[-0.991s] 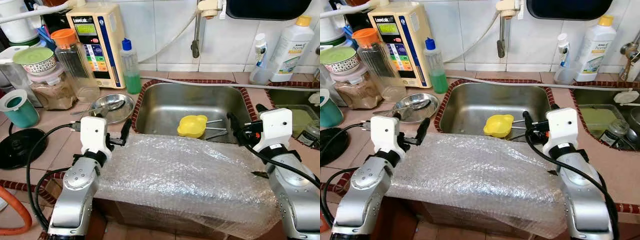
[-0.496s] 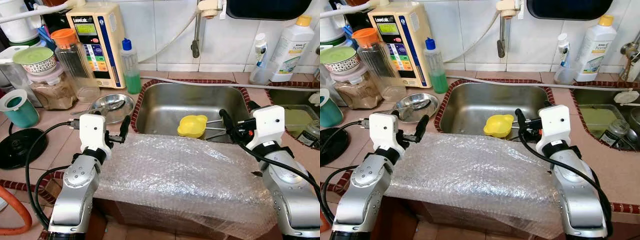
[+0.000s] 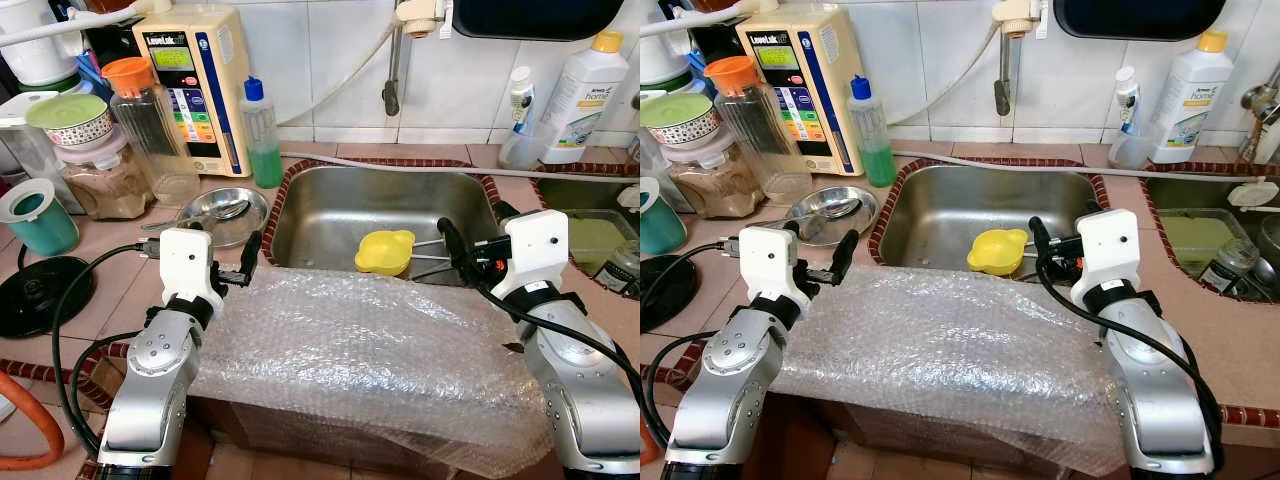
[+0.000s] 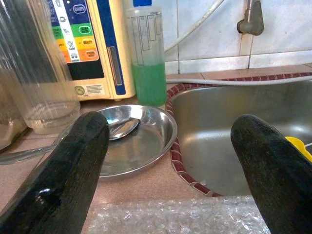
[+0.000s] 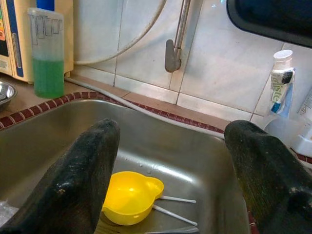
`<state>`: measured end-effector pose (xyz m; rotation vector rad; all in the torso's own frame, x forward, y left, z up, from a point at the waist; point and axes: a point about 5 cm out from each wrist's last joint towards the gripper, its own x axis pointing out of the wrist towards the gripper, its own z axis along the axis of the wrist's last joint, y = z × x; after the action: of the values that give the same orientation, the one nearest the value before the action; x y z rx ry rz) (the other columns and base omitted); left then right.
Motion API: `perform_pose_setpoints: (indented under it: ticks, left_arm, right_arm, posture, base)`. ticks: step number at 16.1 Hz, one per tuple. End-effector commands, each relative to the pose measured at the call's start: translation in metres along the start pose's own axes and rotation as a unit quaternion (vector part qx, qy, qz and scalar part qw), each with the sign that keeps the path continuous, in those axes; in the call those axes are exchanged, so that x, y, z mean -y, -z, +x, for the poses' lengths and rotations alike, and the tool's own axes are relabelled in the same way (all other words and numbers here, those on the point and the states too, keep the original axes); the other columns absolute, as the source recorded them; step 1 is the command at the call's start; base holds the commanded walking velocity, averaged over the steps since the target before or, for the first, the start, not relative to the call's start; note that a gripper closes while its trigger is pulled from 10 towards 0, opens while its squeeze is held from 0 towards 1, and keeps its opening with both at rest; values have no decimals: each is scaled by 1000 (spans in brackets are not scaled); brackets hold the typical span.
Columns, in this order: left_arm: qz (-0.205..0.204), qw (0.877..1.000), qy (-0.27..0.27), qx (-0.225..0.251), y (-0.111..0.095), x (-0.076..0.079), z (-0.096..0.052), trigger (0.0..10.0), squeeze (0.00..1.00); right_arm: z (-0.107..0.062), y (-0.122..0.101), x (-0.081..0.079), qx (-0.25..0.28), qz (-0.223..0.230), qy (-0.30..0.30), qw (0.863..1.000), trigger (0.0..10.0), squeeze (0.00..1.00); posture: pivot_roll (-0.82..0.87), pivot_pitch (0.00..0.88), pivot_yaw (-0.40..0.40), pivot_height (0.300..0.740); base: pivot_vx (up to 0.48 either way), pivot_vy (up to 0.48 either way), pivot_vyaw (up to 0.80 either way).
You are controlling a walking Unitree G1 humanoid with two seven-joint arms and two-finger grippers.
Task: Kitchen organization
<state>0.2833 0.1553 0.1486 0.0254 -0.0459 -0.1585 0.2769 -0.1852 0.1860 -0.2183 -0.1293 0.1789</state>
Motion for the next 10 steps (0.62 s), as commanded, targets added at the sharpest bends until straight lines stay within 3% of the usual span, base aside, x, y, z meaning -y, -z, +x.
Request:
perform_pose_setpoints:
  ticks: [1, 10]
  left_arm:
    - [0, 1000, -6, -2, 0, -3, 1, 10000, 0]
    - [-1, 1000, -2, -4, 2, -1, -1, 10000, 0]
  right_arm:
    - [3, -5, -4, 10, 1, -11, 1000, 10000, 0]
    - [3, -4, -5, 9, 0, -15, 1000, 10000, 0]
  posture:
    - [-27, 0, 95, 740]
    - [-25, 0, 95, 740]
  base:
    - [0, 0, 0]
    - [0, 0, 0]
